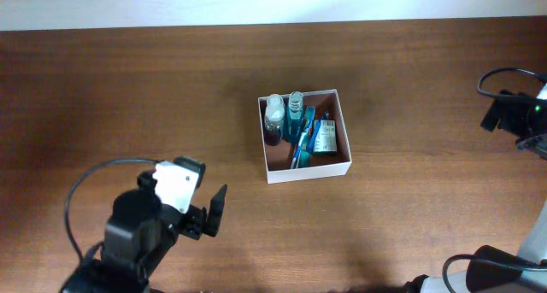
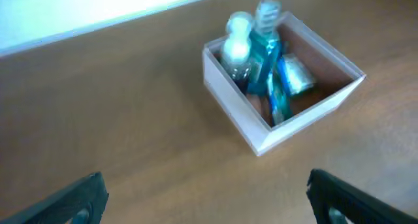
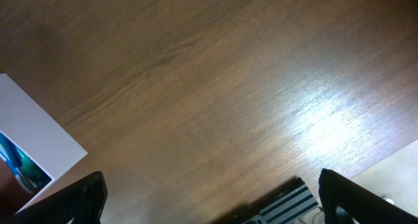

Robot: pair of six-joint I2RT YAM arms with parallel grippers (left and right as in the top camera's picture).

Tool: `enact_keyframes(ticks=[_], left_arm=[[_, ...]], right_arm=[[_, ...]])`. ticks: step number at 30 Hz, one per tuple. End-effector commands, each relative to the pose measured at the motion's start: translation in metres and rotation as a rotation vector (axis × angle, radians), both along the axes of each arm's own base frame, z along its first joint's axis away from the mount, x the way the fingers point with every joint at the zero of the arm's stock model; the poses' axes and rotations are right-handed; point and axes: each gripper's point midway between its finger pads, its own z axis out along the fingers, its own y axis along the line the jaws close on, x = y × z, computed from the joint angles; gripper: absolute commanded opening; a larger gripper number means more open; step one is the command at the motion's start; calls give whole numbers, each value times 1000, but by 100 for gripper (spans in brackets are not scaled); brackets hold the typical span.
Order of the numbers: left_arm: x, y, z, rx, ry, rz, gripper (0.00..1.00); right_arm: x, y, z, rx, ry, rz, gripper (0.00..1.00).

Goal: Pack container

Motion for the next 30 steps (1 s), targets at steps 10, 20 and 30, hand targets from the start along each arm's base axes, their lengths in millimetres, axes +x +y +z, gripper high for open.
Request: enact_keyframes(ticks=[10, 20, 30], left_arm=[[2, 9, -30, -29, -220, -84, 99], [-3, 21, -30, 3, -400, -51, 99], [-10, 25, -35, 0, -509, -35, 99]], right_arm=[[-1, -1, 4, -5, -14, -4, 99], [-1, -1, 4, -5, -14, -4, 99], [-1, -1, 4, -5, -14, -4, 98]])
